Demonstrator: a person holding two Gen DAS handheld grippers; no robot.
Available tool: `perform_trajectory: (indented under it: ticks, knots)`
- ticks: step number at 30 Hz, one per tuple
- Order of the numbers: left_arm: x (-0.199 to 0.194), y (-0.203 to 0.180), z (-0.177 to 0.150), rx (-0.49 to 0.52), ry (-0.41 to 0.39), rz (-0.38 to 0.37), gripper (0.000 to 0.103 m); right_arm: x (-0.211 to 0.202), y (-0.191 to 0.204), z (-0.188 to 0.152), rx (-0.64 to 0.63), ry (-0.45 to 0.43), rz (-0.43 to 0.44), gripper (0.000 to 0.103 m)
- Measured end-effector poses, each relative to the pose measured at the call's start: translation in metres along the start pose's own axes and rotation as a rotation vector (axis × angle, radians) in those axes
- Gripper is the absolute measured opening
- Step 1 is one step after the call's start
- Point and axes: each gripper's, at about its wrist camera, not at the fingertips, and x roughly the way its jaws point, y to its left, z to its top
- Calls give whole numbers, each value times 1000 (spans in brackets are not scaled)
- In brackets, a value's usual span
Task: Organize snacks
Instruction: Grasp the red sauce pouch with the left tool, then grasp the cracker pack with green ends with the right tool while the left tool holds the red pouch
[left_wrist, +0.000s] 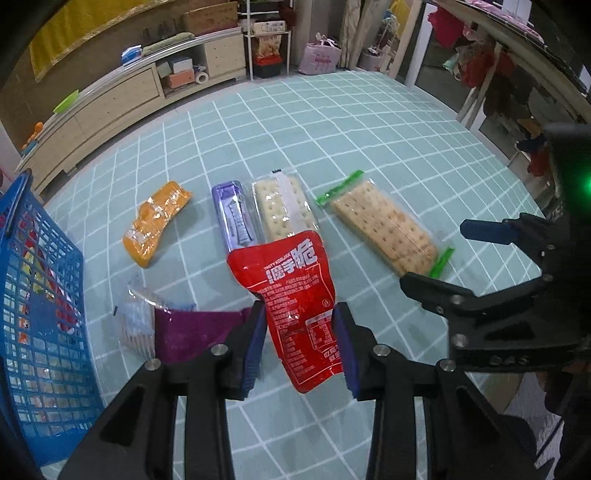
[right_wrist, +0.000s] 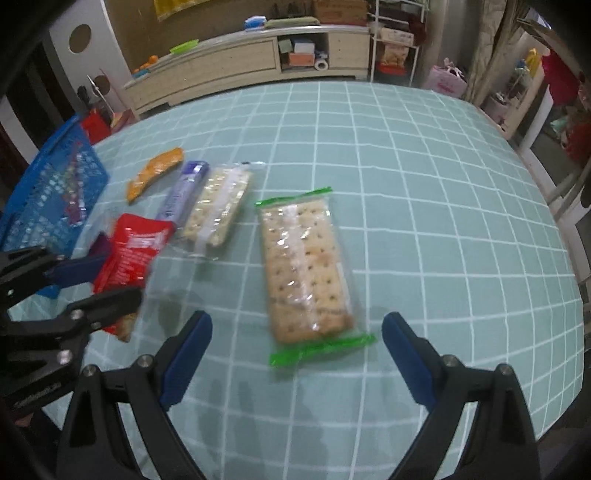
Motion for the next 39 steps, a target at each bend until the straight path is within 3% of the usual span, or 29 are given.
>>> perform_trajectory:
  ticks: [11,13,15,20,30,39]
  knots:
    - [27,2,16,-26,-3,-9,35,33,1,16,-86,39,-20,87]
    - [29,2,16,-25,-2,-5,35,38,1,15,-90,52,-27,82]
    - [30,4,15,-24,1,-4,35,35,3,15,-98,32,-40,65]
    - [28,6,13,-43,-3,-10,35,31,5,14,-87,40,-45,58]
    - [1,8,3,-69,-26,-16,35,-7,11,10,-35,31,35,58]
    - [-60,7,-19,-91,-93,-23,35,-73,29,-3,-13,-18,64,58]
